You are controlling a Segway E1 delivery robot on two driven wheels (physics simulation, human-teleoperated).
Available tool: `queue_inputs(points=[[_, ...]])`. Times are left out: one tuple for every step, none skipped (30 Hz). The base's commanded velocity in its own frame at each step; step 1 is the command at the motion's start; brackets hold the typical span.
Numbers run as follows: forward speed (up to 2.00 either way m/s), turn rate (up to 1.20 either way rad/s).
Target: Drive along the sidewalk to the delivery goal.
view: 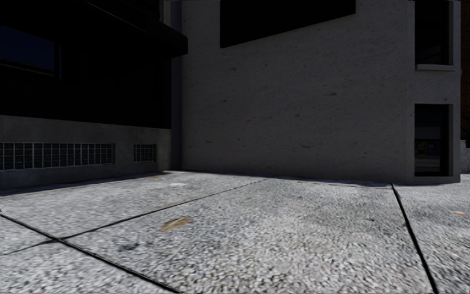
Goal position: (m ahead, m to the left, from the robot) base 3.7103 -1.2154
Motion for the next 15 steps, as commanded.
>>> queue_inputs(points=[[2.00,-0.24],[2.00,-0.24],[2.00,-0.24],[2.00,-0.27],[2.00,-0.28],[2.00,-0.29],[2.00,-0.29],[2.00,-0.29],[2.00,-0.29],[2.00,-0.29],[1.99,-0.29],[1.85,-0.29],[1.85,-0.29],[1.66,-0.30],[1.39,-0.37]])
